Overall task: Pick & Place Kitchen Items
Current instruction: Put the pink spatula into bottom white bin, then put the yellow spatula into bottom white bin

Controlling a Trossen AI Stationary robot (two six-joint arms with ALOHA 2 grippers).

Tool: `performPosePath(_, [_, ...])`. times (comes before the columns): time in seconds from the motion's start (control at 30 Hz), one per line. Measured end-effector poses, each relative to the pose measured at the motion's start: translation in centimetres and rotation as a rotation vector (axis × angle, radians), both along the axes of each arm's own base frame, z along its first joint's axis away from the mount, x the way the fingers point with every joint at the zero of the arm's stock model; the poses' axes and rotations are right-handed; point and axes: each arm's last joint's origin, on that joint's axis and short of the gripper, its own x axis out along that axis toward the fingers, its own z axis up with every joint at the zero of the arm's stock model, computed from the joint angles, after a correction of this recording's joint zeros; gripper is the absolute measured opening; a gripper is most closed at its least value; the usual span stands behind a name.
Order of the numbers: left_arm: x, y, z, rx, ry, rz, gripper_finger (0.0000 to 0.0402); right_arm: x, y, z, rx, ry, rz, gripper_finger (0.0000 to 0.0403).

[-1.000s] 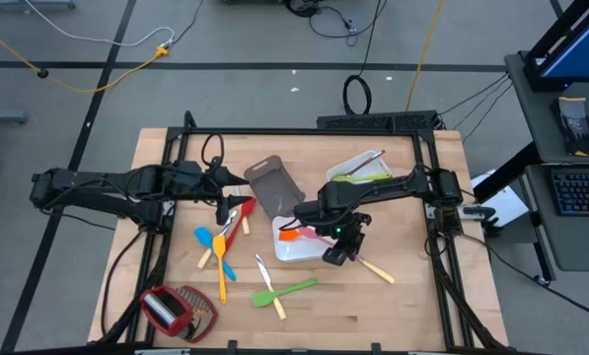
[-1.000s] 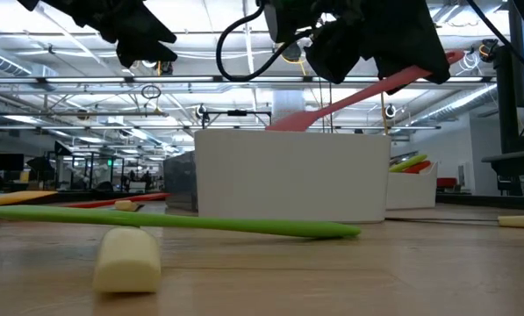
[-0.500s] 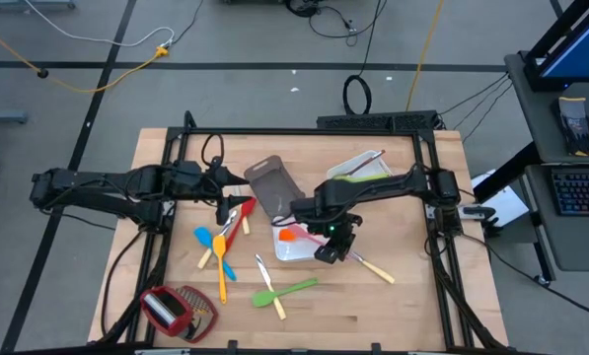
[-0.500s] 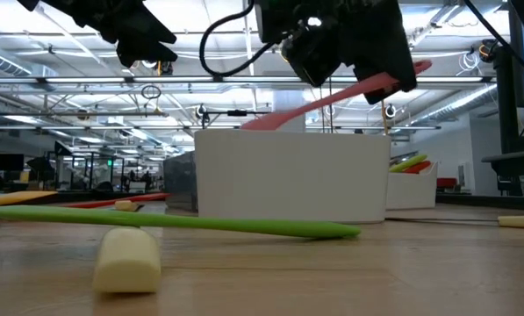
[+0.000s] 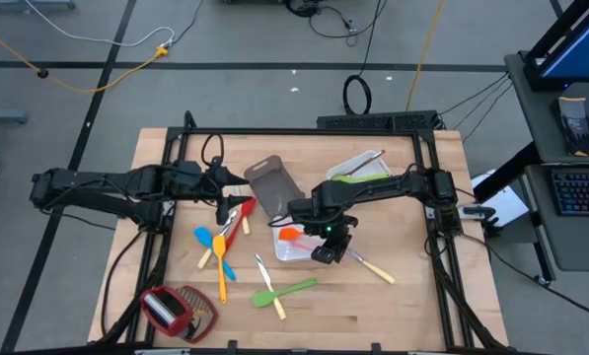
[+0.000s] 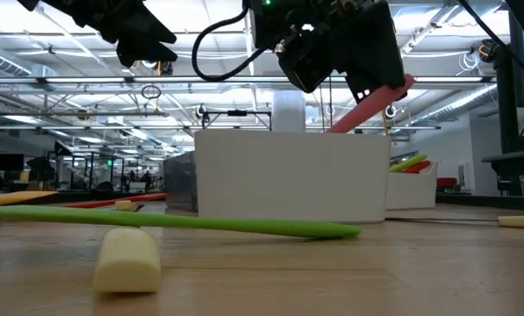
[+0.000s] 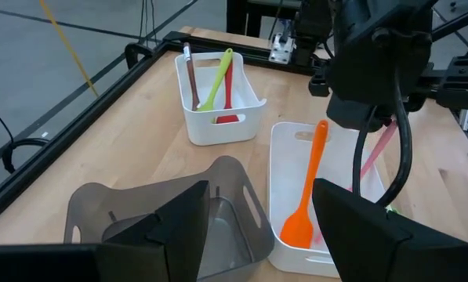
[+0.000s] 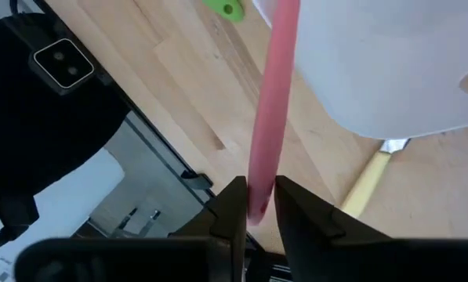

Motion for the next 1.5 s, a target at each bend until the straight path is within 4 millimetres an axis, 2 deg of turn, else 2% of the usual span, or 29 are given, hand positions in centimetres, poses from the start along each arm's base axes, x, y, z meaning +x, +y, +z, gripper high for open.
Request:
performPosePath(0.27, [0.0, 0.0, 0.0, -0.003, 0.000, 0.001, 0.0232, 0.1, 0.0, 0.0, -0.005, -0.002, -0.012, 0.0072])
performPosePath(0.63, [-0.1, 0.0, -0.2, -0.015, 0.016, 0.004, 0.0232, -2.1, -0.2, 2.1, -0.068, 0.105, -0.002, 0.0056])
performPosePath(0.83, [-0.2, 0.0, -0.4, -0.060, 0.033, 0.013, 0.0232, -3.7, -0.8, 3.9, -0.253, 0.090, 0.029, 0.0044])
performPosePath(1.13, [-0.4, -0.4, -0.8, -0.240, 0.066, 0.033, 0.0232, -5.4, -1.8, 7.2, -0.557, -0.103, 0.052, 0.0003])
performPosePath(1.3, [-0.3, -1.2, -1.4, -0.325, 0.118, 0.030, 0.0232, -6.6, -2.4, 9.4, -0.744, -0.220, 0.045, 0.0002])
performPosePath(1.5, [0.7, -2.3, -2.4, -0.406, 0.173, 0.046, 0.0232, -8.1, -3.0, 12.3, -0.904, -0.387, 0.000, 0.0003])
